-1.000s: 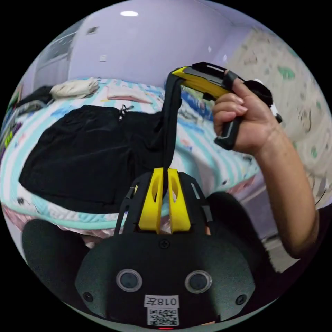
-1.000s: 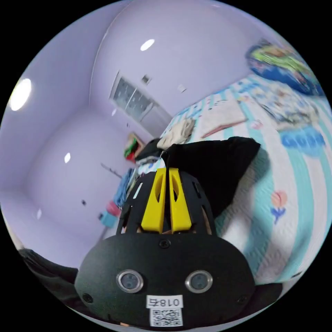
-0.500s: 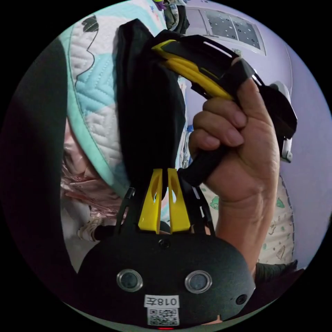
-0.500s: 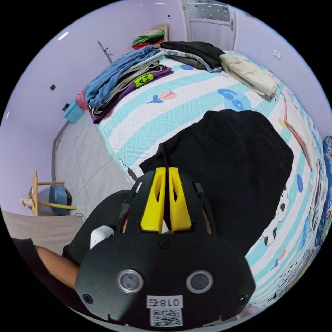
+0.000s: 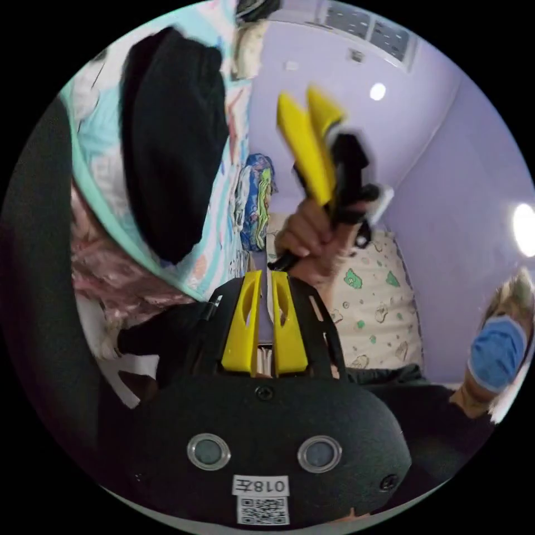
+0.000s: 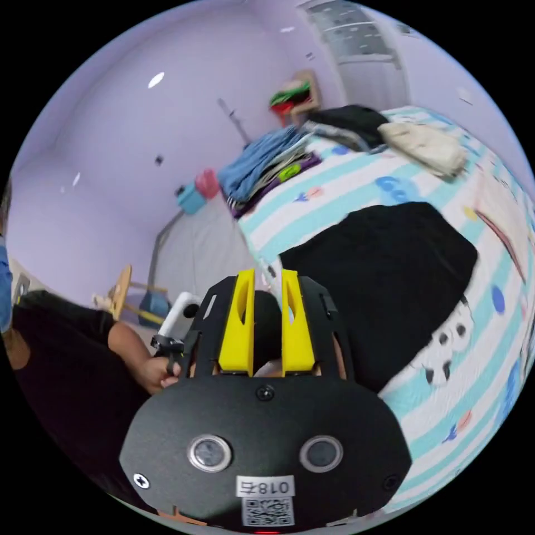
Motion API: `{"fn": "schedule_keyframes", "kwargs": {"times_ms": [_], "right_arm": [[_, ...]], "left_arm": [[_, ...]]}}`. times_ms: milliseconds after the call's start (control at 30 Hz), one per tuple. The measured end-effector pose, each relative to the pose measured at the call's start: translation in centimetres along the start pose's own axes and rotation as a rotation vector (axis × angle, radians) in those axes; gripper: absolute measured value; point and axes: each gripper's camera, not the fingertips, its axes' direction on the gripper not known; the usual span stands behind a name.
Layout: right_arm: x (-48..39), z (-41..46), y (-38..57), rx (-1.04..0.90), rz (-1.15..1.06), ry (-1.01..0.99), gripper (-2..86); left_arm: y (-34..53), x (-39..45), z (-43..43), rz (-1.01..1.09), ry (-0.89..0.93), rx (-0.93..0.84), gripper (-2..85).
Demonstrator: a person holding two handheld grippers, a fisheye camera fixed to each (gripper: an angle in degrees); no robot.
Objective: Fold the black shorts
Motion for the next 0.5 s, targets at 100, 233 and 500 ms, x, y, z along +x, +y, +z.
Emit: {"fn": "schedule_keyframes", "kwargs": {"times_ms": [100,233,500], "right_arm": [[6.8,-7.1,6.8,0.217,0.225,0.020,8.1],[14.8,-8.9,18.0,0.289,0.491,-0.029,10.9],[21.0,-4.2,28.6,0.386,0.673,-0.316,13.4]], "left_arm": [[-1.7,2.6,-6.4,0.232,-0.130,0.141,5.1],[-5.7,4.6,-14.2,0.446,-0.552,0.346,9.8],[-15.4,-5.5,-8.5,0.306,-0.714,0.055,13.5]]}}
